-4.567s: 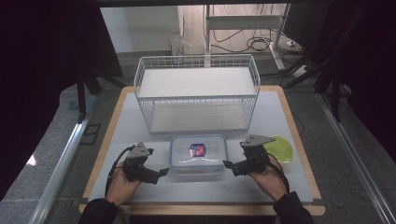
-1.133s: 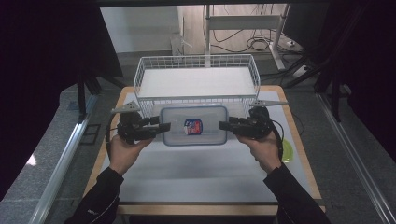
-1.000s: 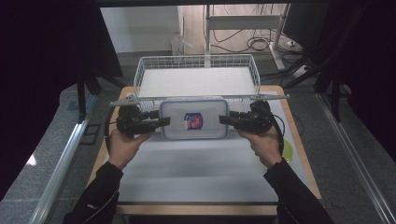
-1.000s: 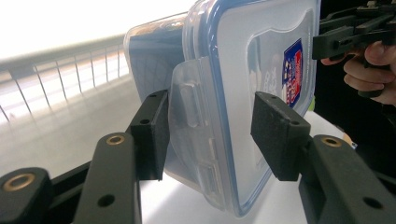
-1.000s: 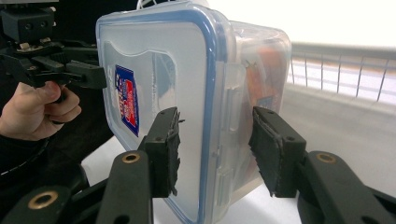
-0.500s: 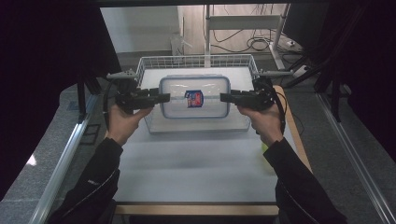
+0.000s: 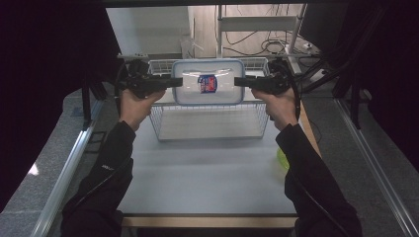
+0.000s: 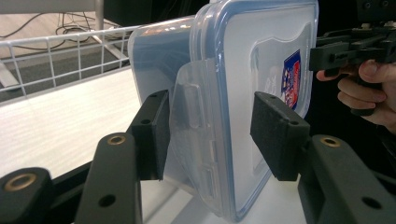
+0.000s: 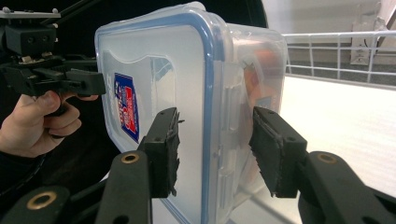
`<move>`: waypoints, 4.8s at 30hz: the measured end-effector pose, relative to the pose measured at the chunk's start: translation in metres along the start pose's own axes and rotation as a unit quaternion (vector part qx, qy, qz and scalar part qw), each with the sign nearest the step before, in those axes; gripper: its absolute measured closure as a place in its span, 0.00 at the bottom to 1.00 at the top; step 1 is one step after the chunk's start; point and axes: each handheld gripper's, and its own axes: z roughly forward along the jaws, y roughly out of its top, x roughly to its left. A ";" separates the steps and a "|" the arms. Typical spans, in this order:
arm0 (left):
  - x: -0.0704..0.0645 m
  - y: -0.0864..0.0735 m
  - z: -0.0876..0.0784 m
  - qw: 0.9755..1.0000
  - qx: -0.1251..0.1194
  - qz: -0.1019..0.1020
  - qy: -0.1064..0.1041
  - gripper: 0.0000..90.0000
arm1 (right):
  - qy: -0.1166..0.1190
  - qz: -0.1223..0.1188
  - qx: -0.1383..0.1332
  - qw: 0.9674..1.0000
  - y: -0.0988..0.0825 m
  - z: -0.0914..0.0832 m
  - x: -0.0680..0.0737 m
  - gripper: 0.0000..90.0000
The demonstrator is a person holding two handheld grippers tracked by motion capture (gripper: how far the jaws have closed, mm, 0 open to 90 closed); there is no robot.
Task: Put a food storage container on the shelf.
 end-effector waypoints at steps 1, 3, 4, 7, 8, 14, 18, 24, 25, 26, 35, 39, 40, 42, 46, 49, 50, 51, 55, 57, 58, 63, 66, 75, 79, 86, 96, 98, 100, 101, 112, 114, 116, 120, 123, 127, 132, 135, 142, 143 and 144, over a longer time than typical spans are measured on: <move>0.005 0.002 0.004 1.000 0.000 -0.004 0.000 0.54 | -0.001 0.001 0.001 1.000 0.002 0.002 -0.002 0.58; 0.007 0.003 0.006 1.000 0.000 -0.006 -0.001 0.54 | -0.001 0.006 0.001 1.000 0.003 0.003 -0.004 0.58; 0.011 0.005 0.008 1.000 0.000 -0.008 0.001 0.54 | -0.001 0.010 0.001 1.000 0.005 0.007 -0.009 0.58; 0.014 0.007 0.010 1.000 0.001 -0.010 0.003 0.54 | 0.001 0.019 0.001 1.000 0.007 0.011 -0.014 0.58; 0.016 0.007 0.010 1.000 -0.003 -0.016 0.006 0.54 | 0.003 0.022 0.001 1.000 0.007 0.013 -0.016 0.58; 0.019 0.008 0.011 1.000 -0.006 -0.016 0.007 0.54 | 0.009 0.034 -0.002 0.999 0.009 0.018 -0.021 0.58; 0.019 0.007 0.011 1.000 -0.005 -0.006 0.010 0.52 | 0.010 0.032 -0.009 0.999 0.008 0.018 -0.022 0.57; 0.017 0.000 0.011 0.999 -0.008 0.026 0.042 0.48 | 0.014 0.028 -0.016 0.999 0.003 0.019 -0.023 0.56; 0.018 -0.001 0.011 0.999 -0.007 0.029 0.040 0.48 | 0.012 0.029 -0.016 0.999 0.003 0.020 -0.022 0.56; 0.018 -0.001 0.011 0.999 -0.009 0.026 0.037 0.49 | 0.010 0.027 -0.015 0.999 0.003 0.020 -0.022 0.55; 0.015 -0.003 0.015 0.998 0.002 0.037 0.046 0.51 | 0.013 0.065 -0.020 0.998 0.000 0.028 -0.035 0.45; 0.014 -0.005 0.019 0.998 0.005 0.038 0.045 0.49 | 0.011 0.081 -0.027 0.996 0.002 0.030 -0.041 0.42; 0.014 -0.006 0.019 0.998 0.004 0.041 0.047 0.48 | -0.001 0.075 -0.029 0.997 0.002 0.029 -0.042 0.42; 0.013 -0.008 0.020 0.998 0.000 0.044 0.056 0.45 | -0.041 0.047 -0.026 0.998 0.004 0.026 -0.040 0.45; 0.013 -0.013 0.017 0.996 -0.003 0.053 0.065 0.43 | -0.054 0.010 -0.037 0.998 0.000 0.014 -0.034 0.53; 0.012 -0.015 0.015 0.996 -0.005 0.056 0.070 0.45 | -0.062 -0.017 -0.040 0.997 -0.004 0.007 -0.026 0.62; 0.011 -0.018 0.015 0.995 -0.002 0.062 0.075 0.47 | -0.066 -0.043 -0.034 0.996 -0.013 0.002 -0.013 0.76; 0.010 -0.020 0.014 0.995 0.000 0.065 0.076 0.48 | -0.070 -0.053 -0.034 0.996 -0.017 0.001 -0.008 0.82; 0.009 -0.023 0.015 0.994 0.005 0.072 0.080 0.55 | -0.062 -0.086 -0.023 0.994 -0.033 0.000 0.010 0.94; 0.009 -0.023 0.017 0.994 0.006 0.070 0.079 0.58 | -0.049 -0.110 0.002 0.993 -0.045 0.008 0.021 0.98; 0.009 -0.023 0.017 0.995 0.006 0.068 0.078 0.60 | -0.044 -0.113 0.011 0.993 -0.048 0.011 0.023 0.99; 0.007 -0.022 0.020 0.995 0.010 0.062 0.073 0.65 | -0.053 -0.133 0.031 0.989 -0.049 0.026 0.028 0.99; 0.006 -0.022 0.021 0.996 0.009 0.062 0.070 0.67 | -0.075 -0.135 0.031 0.988 -0.045 0.029 0.025 1.00; 0.005 -0.022 0.028 0.996 0.013 0.059 0.065 0.69 | -0.107 -0.108 0.026 0.988 -0.041 0.027 0.003 0.99; 0.004 -0.024 0.031 0.996 0.017 0.062 0.066 0.71 | -0.128 -0.093 0.020 0.987 -0.043 0.018 -0.009 0.99; 0.007 -0.026 0.033 0.996 0.023 0.056 0.070 0.72 | -0.169 -0.081 0.012 0.982 -0.037 0.017 -0.020 1.00; 0.008 -0.027 0.031 0.995 0.027 0.056 0.074 0.73 | -0.175 -0.070 0.017 0.982 -0.028 0.040 -0.020 1.00; 0.008 -0.028 0.029 0.995 0.028 0.059 0.078 0.73 | -0.180 -0.071 0.020 0.981 -0.027 0.042 -0.017 1.00; 0.008 -0.029 0.028 0.995 0.028 0.056 0.079 0.73 | -0.179 -0.075 0.020 0.981 -0.028 0.041 -0.015 1.00; 0.009 -0.030 0.025 0.994 0.030 0.062 0.084 0.73 | -0.175 -0.074 0.021 0.982 -0.029 0.040 -0.014 1.00; 0.015 -0.035 0.017 0.994 0.026 0.049 0.089 0.74 | -0.099 -0.092 0.022 0.991 -0.044 0.037 0.008 1.00; 0.014 -0.034 0.018 0.995 0.028 0.051 0.087 0.74 | -0.107 -0.102 0.027 0.989 -0.043 0.041 0.011 1.00; 0.013 -0.034 0.021 0.994 0.030 0.053 0.086 0.74 | -0.115 -0.103 0.028 0.988 -0.040 0.045 0.009 1.00; 0.012 -0.035 0.023 0.994 0.032 0.056 0.084 0.74 | -0.124 -0.098 0.028 0.987 -0.038 0.049 0.002 1.00; 0.012 -0.037 0.023 0.995 0.032 0.053 0.083 0.74 | -0.122 -0.095 0.030 0.988 -0.038 0.050 -0.001 1.00; 0.008 -0.043 0.019 0.994 0.028 0.061 0.082 0.70 | -0.118 -0.096 0.027 0.988 -0.040 0.047 -0.001 0.99; -0.005 -0.053 0.015 0.992 0.030 0.087 0.085 0.59 | -0.104 -0.103 0.020 0.989 -0.047 0.037 0.004 0.85; -0.013 -0.062 0.012 0.991 0.032 0.101 0.084 0.51 | -0.097 -0.106 0.020 0.989 -0.052 0.033 0.006 0.74; -0.034 -0.087 0.009 0.985 0.042 0.141 0.092 0.32 | -0.086 -0.125 0.020 0.988 -0.072 0.021 0.014 0.50; -0.034 -0.087 0.009 0.985 0.042 0.141 0.092 0.31 | -0.086 -0.125 0.020 0.988 -0.072 0.021 0.014 0.50; -0.039 -0.094 0.008 0.984 0.042 0.145 0.092 0.29 | -0.082 -0.136 0.022 0.987 -0.080 0.018 0.017 0.43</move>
